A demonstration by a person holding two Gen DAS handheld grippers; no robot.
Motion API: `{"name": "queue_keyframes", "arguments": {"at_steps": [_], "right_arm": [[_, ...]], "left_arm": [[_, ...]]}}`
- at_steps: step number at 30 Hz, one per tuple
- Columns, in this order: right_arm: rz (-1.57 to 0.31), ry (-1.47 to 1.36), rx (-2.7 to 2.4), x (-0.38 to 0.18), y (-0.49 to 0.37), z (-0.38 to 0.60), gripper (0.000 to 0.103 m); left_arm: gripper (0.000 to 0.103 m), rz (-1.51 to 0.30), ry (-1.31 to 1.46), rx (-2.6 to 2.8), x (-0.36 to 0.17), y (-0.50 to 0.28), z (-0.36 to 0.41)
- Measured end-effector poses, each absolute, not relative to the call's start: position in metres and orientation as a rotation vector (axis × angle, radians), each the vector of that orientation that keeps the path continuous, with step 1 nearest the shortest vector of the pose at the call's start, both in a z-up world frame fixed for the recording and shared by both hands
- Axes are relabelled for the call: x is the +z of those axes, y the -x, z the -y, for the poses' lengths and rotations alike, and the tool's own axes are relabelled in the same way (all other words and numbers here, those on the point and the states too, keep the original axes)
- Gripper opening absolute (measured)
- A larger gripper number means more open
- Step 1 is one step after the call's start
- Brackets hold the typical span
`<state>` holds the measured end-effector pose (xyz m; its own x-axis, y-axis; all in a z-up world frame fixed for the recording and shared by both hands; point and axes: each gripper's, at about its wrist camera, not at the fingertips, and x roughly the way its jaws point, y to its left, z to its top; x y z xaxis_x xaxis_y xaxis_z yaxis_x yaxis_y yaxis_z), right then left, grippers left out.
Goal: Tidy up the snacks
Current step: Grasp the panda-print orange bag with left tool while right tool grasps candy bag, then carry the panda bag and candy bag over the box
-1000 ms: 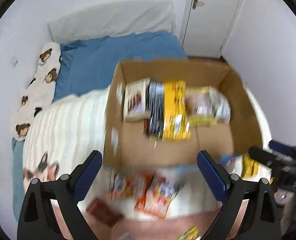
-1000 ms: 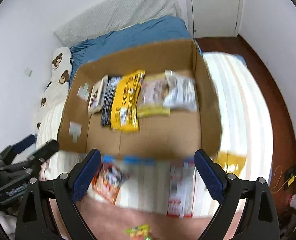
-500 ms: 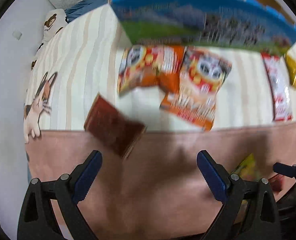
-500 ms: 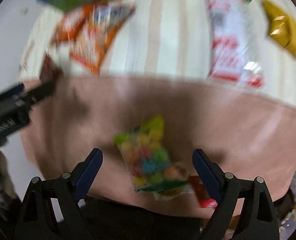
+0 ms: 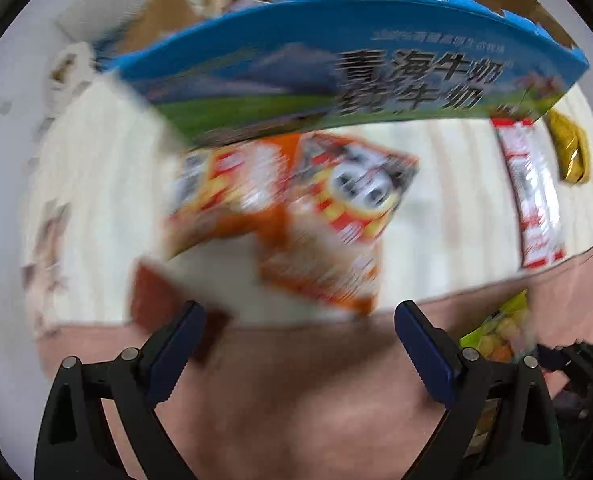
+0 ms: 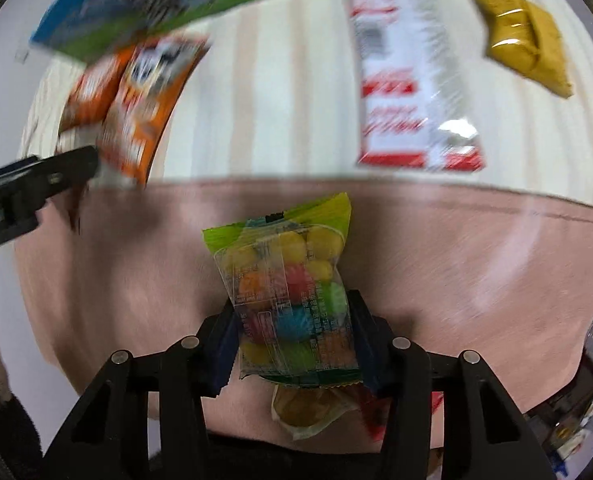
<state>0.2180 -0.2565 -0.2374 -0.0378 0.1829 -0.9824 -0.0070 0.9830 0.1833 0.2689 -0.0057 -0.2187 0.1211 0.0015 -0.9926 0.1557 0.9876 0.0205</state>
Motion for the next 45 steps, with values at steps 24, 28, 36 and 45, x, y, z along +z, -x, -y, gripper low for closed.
{"name": "queue_keyframes", "arguments": {"at_steps": [24,28,36,45], "right_arm": [[-1.577,-0.32,0.067,-0.24,-0.234,0.309,0.053],[-1.598,-0.344,0.074,-0.25,-0.234,0.302,0.053],[-1.637,-0.384,0.071,-0.269,-0.237,0.301,0.062],[-1.615,-0.278,0.039,-0.278,-0.226,0.255,0.052]], "left_arm": [[0.063,-1.565,0.116,-0.025,-0.276,-0.236,-0.005],[0.064,-1.596,0.13,-0.024,-0.29,-0.219,-0.01],[0.064,-1.607,0.084,-0.031,-0.305,-0.229,0.006],[0.059,-1.579,0.054,-0.027,-0.295,-0.212,0.041]]}}
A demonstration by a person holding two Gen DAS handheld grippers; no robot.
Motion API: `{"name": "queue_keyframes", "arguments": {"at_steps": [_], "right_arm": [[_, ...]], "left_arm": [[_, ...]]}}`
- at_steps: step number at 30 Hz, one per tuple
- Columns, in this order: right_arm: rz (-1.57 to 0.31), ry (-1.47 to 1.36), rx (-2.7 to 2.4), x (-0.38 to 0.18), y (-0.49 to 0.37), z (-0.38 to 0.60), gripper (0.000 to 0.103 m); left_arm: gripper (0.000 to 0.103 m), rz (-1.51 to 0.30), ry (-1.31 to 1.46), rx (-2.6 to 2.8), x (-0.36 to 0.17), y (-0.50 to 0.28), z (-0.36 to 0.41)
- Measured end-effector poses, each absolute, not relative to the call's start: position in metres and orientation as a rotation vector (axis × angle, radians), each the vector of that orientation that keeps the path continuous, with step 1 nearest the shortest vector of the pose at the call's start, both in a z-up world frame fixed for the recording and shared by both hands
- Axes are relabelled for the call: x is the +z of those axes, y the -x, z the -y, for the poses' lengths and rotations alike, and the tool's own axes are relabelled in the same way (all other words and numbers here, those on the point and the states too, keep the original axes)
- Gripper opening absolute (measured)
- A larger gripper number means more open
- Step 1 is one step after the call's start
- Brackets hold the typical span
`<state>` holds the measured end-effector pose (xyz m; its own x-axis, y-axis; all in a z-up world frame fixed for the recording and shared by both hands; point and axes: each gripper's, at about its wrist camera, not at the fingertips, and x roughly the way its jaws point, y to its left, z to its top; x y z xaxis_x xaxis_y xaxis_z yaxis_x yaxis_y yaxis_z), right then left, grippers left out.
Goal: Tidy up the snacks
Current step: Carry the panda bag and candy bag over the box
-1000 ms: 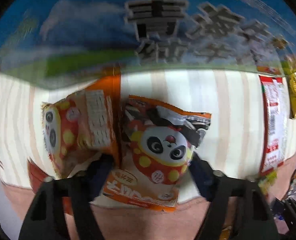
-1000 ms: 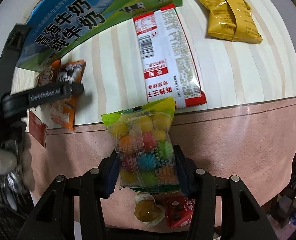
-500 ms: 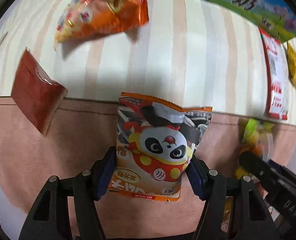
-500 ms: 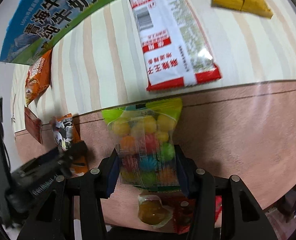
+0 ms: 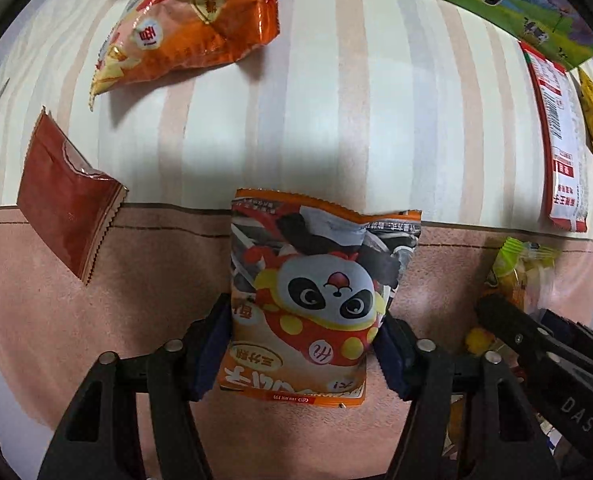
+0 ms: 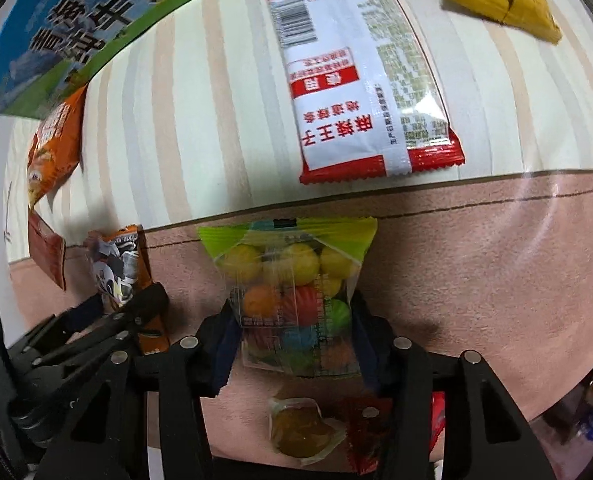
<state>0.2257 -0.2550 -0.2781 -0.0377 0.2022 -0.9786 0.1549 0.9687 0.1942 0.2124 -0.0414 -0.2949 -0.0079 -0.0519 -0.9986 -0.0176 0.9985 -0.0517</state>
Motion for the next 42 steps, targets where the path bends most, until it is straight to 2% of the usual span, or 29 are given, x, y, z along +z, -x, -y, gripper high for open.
{"name": "queue_keyframes", "arguments": {"at_steps": [3,8,16,22,26,30,34,42], "right_arm": [[-1.598,-0.27,0.049,-0.274,-0.22,0.244,0.05],[-1.556,-0.311,0.1,-0.244,-0.213,0.242,0.049],[-1.382,-0.393,0.22,-0.144,-0.235,0.239,0.049],[-1.224,-0.383,0.296,-0.067,-0.305,0.246,0.049],[-1.193,-0.327,0.288,-0.053,-0.367,0.236,0.049],[-1.24,-0.301,0.262,-0.07,-0.419,0.221,0.049],[-1.317,-0.274,0.238,-0.106,-0.454,0.206,0.049],[-1.426,-0.252,0.222,-0.161,-0.464,0.198,0.049]], "left_arm": [[0.054,-1.564,0.056,-0.039,-0.28,-0.203,0.028],[0.054,-1.515,0.098,-0.075,-0.245,-0.195,0.026],[0.054,-1.342,0.204,-0.166,-0.135,-0.217,0.016],[0.054,-1.216,0.223,-0.2,-0.061,-0.293,-0.005],[0.054,-1.256,0.227,-0.18,-0.059,-0.357,-0.015],[0.054,-1.386,0.254,-0.163,-0.091,-0.418,-0.019],[0.054,-1.483,0.261,-0.128,-0.128,-0.445,-0.02],[0.054,-1.591,0.265,-0.116,-0.176,-0.458,-0.015]]}}
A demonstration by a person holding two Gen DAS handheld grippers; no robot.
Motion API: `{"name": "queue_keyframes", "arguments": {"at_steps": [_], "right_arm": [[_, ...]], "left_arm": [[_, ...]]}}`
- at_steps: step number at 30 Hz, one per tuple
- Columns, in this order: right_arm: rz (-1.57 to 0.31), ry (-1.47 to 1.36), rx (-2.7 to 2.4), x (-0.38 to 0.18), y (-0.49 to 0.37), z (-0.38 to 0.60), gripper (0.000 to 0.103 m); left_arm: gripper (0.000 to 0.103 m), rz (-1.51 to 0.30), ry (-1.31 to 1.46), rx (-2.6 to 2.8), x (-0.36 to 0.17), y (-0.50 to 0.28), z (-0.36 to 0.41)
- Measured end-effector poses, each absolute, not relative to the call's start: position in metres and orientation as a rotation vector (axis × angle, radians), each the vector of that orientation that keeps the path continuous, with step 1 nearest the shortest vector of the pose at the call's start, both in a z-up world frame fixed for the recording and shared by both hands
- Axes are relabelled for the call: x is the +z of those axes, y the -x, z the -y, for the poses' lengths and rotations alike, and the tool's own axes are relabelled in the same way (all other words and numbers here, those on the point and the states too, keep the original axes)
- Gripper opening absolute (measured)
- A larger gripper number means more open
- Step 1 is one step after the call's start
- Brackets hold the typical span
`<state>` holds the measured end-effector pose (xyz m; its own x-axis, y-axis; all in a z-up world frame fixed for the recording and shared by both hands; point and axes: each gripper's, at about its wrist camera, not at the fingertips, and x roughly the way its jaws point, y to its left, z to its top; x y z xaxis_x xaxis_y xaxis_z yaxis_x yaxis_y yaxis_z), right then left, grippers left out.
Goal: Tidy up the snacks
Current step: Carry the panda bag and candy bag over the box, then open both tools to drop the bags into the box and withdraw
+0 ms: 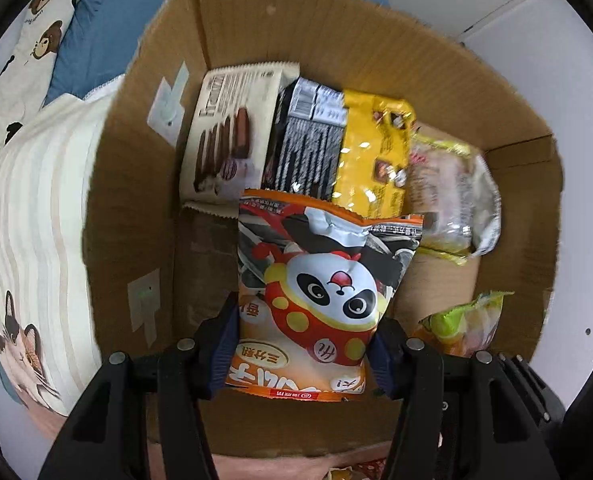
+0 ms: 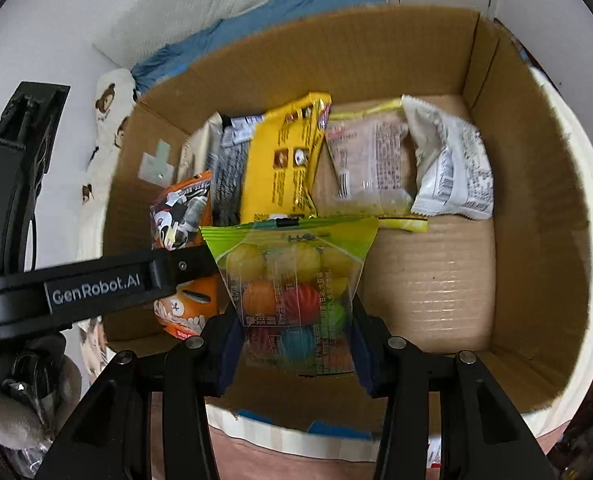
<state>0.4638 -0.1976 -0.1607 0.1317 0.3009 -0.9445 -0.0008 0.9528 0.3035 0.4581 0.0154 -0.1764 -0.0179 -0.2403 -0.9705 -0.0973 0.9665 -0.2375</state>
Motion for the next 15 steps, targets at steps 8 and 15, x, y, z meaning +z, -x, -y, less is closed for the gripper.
{"name": "queue_keyframes", "arguments": {"at_steps": [8,15], "right_arm": [[-1.528,-0.192,0.26,-0.187,-0.464,0.187,0.095],[-1.496,-0.148,0.213,-0.175,-0.465,0.193,0.097]], "left_arm": [[0.056,-1.64,0.299,-0.149,-0.199,-0.443,-0.016],[0.094,-1.561,0.295,-0.139,-0.173,-0.441,-0.025]]}}
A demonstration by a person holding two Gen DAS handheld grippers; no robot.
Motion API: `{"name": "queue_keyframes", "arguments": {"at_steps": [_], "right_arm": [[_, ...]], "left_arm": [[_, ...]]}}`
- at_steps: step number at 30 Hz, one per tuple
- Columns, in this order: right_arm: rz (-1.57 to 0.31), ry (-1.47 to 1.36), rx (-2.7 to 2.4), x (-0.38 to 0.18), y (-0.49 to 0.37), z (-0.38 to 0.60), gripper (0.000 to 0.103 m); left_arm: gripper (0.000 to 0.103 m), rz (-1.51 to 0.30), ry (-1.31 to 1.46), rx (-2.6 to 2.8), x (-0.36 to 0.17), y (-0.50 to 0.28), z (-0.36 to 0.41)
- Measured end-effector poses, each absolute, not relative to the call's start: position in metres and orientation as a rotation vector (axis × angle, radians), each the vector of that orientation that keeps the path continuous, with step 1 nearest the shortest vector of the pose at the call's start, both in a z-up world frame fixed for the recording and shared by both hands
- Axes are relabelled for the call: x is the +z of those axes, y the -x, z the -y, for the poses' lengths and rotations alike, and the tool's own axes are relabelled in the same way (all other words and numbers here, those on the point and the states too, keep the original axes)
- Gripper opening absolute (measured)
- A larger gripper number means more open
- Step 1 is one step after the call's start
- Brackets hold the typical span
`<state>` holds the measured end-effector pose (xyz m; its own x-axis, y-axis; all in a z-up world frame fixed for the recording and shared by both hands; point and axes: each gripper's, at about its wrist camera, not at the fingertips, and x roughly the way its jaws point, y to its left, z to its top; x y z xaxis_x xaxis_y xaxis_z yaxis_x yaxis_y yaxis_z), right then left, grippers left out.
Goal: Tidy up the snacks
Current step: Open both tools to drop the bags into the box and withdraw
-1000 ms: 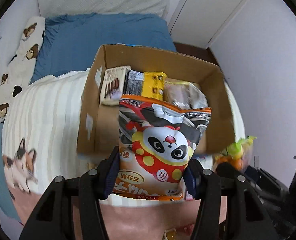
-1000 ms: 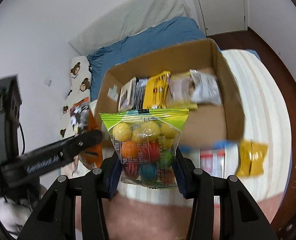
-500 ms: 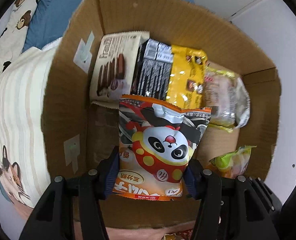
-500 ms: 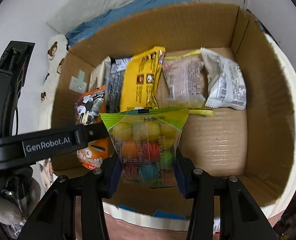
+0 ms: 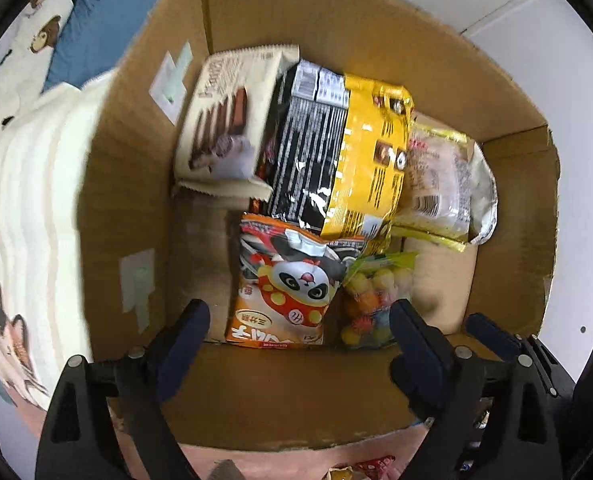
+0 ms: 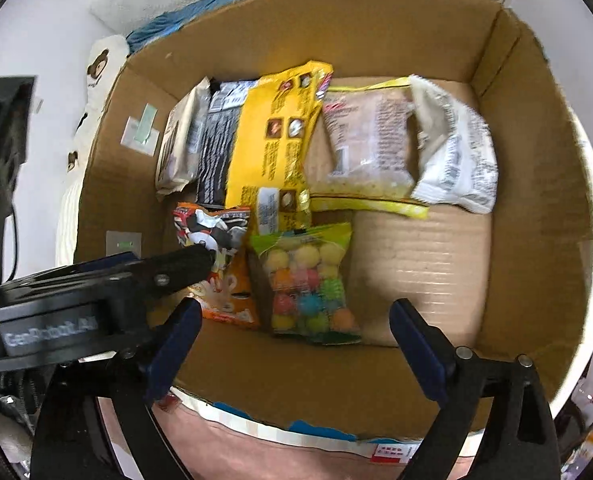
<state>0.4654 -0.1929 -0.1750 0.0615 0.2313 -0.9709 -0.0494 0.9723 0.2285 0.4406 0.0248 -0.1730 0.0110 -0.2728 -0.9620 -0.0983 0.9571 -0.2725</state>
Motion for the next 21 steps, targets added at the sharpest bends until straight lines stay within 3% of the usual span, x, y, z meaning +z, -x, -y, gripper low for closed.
{"name": "queue_keyframes", "arguments": {"at_steps": [2,21], "right_arm": [[-1.479,-0.153,0.2,-0.17,-0.464,0.198,0.097],[-1.226,-0.114,0.099,-0.073,-0.397,0.239,0.099]], "left_arm": [[0.097,-1.542,0.289,-0.137,-0.164,-0.439,-0.026],[0.098,-1.148,0.071,-0.071,-0.058,-0.363,-0.015]]}}
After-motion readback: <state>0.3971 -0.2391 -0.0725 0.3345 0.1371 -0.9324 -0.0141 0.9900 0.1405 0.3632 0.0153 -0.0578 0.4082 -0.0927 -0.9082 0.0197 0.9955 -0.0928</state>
